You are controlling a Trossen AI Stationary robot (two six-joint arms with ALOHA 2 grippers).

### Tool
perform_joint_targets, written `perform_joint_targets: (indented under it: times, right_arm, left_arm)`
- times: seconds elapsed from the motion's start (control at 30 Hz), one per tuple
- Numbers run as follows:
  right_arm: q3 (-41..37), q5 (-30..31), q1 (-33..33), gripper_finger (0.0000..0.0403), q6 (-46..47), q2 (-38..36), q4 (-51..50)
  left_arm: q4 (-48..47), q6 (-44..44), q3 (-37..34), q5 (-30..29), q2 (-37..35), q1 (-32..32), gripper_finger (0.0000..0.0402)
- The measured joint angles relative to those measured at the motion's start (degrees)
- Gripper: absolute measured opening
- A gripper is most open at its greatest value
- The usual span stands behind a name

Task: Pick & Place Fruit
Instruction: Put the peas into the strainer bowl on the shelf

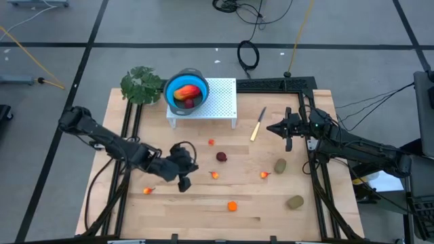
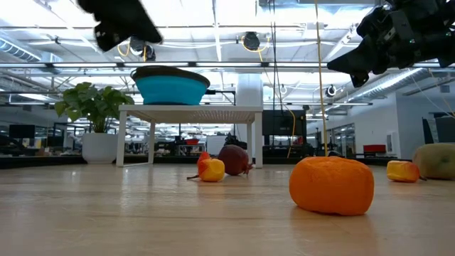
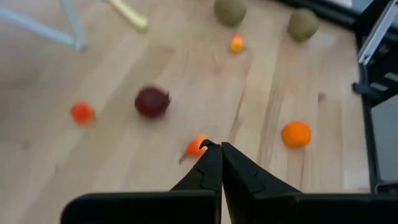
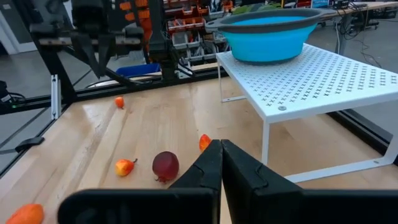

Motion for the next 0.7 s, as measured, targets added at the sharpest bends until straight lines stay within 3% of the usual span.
perform_joint_targets:
  times: [0.23, 0.7]
  right_arm:
    - [0.0, 0.0, 0.0, 0.0000, 0.0, 0.0, 0.0]
    - [0.0, 0.0, 0.0, 0.0000, 0.0, 0.0, 0.0]
  left_arm:
    - [-6.2, -7.3, -3.7, 1.9, 0.0, -4.5, 0.0005]
    - [-21.2, -24.6, -7.7, 18.3, -0.2, -16.5, 0.0004]
